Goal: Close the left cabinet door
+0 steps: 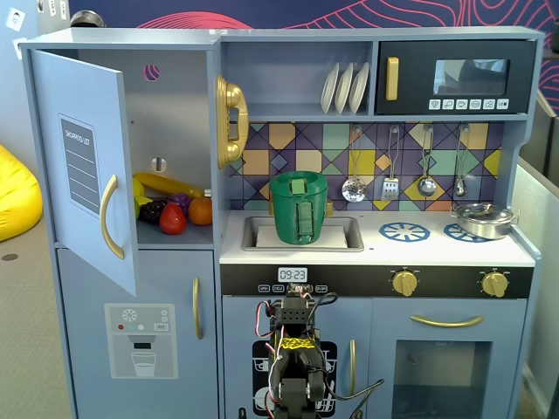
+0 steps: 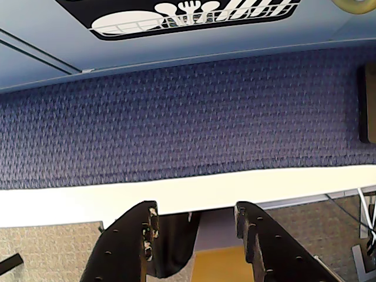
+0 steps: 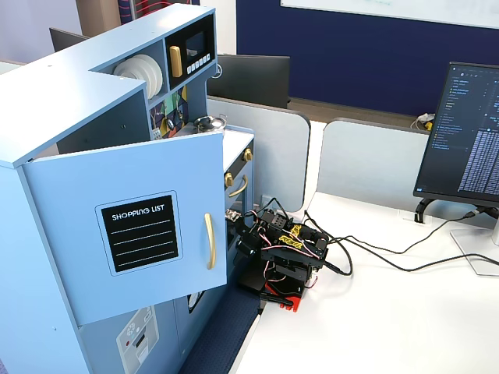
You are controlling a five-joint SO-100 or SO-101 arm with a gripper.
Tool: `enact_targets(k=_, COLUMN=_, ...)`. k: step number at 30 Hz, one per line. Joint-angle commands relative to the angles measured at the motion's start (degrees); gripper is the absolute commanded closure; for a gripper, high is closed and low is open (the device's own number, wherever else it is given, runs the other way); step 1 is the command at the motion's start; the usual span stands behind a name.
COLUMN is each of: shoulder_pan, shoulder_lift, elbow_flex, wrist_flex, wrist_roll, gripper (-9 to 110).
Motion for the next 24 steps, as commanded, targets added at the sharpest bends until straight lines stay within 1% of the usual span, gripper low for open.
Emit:
enact_targets(k=1, shoulder_pan=4.6, shoulder_lift=0.0, elbow_flex=1.3, wrist_flex=9.7, wrist_roll=1.8, gripper=101)
enact_targets(k=12, shoulder_pan=4.2, shoulder_lift=0.1, elbow_flex=1.3, wrist_flex=9.7, wrist_roll=2.0, gripper=101)
enact_targets(k=15, shoulder_pan=0.4, shoulder_lift=0.0, elbow_flex=1.3, wrist_flex=9.1, wrist_roll=-0.2, gripper=101)
enact_targets(k=17, shoulder_pan=-5.9, shoulder_lift=-0.1, elbow_flex=0.4, wrist_flex=6.6, wrist_roll=-1.4, gripper=101)
enact_targets(k=18, shoulder_pan=-10.7, shoulder_lift=-0.2, elbow_flex=-0.6, wrist_flex=3.8, wrist_roll=-0.4, gripper=101)
enact_targets(k=19, shoulder_pan=-16.0, shoulder_lift=-0.4, elbow_flex=-1.7, wrist_flex=-0.1, wrist_roll=0.3, gripper=101)
enact_targets(k=21, shoulder_pan=-26.4, shoulder_lift=-2.5, elbow_flex=-3.6, wrist_flex=-10.4, wrist_roll=-1.7, gripper=101)
enact_targets(k=24, shoulder_pan=-41.8, shoulder_lift=-9.0, elbow_flex=-9.0, wrist_flex=-24.9, wrist_roll=-2.4, gripper=101)
